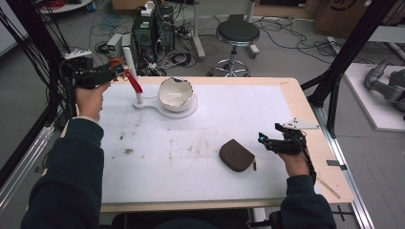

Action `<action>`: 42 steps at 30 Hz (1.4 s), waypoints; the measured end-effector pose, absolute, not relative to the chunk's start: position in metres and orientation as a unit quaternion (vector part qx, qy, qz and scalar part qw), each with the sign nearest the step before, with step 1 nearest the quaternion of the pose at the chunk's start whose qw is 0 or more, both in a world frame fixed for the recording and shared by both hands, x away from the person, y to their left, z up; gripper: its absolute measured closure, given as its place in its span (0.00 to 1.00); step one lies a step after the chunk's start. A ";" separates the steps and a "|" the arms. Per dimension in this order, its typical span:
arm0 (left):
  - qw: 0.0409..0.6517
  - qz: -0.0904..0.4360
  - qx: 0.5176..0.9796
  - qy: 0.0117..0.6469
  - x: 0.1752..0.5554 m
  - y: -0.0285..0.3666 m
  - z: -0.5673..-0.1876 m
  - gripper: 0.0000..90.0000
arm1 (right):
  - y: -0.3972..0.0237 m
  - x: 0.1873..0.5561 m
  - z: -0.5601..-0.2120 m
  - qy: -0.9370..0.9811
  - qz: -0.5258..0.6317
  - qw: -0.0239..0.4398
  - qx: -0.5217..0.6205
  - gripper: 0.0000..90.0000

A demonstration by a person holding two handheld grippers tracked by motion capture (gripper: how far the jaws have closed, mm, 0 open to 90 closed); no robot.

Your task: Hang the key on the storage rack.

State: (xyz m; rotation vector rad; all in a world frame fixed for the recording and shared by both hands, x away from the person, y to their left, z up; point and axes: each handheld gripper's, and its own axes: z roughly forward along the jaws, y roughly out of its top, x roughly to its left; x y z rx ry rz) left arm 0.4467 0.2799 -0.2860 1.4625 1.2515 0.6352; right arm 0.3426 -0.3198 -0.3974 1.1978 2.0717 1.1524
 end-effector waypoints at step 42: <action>0.563 0.268 0.660 0.420 0.317 0.278 -0.409 0.19 | -0.305 0.348 -0.399 0.769 0.422 0.235 0.418 0.22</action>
